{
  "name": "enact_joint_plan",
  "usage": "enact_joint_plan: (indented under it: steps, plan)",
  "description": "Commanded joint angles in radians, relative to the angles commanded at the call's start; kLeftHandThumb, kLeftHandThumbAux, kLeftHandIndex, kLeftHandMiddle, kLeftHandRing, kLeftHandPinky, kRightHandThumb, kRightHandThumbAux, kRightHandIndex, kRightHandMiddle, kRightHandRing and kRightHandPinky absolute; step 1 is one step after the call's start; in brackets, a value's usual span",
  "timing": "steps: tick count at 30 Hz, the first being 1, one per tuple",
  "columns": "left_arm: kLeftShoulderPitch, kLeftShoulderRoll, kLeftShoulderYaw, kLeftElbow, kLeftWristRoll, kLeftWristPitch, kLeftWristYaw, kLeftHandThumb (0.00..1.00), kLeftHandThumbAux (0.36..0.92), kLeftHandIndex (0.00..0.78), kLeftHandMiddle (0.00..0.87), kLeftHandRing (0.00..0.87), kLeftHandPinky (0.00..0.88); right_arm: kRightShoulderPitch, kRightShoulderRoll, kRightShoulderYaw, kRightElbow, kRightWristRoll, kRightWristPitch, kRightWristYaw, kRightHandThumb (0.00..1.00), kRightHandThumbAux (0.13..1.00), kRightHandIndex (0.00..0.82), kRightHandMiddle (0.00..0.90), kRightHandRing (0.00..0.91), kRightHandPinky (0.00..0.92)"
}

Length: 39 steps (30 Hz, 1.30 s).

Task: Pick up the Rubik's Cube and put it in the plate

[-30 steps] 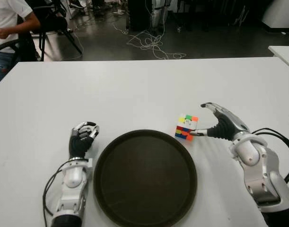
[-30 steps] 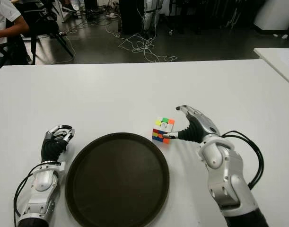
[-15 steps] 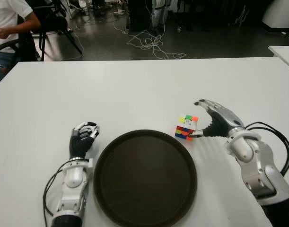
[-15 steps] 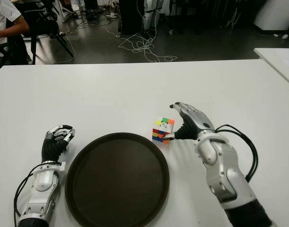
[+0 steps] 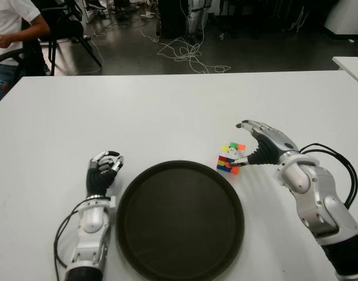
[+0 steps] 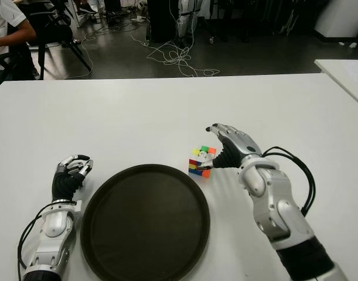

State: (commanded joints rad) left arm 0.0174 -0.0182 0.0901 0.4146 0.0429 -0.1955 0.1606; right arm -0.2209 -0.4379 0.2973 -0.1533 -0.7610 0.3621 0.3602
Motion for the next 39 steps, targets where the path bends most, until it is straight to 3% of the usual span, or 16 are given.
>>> enact_joint_plan:
  steps: [18,39]
  plan:
    - [0.003,0.004,-0.003,0.006,0.005,-0.018,-0.003,0.705,0.706,0.444,0.81,0.83,0.818,-0.038,0.018,0.016,0.064,0.03,-0.035,-0.006,0.0,0.62,0.0,0.0,0.0,0.0]
    - [0.007,-0.002,-0.002,-0.001,-0.002,-0.016,-0.003,0.703,0.706,0.443,0.816,0.831,0.812,-0.075,0.026,0.055,0.082,0.025,0.002,0.048,0.0,0.62,0.0,0.0,0.0,0.0]
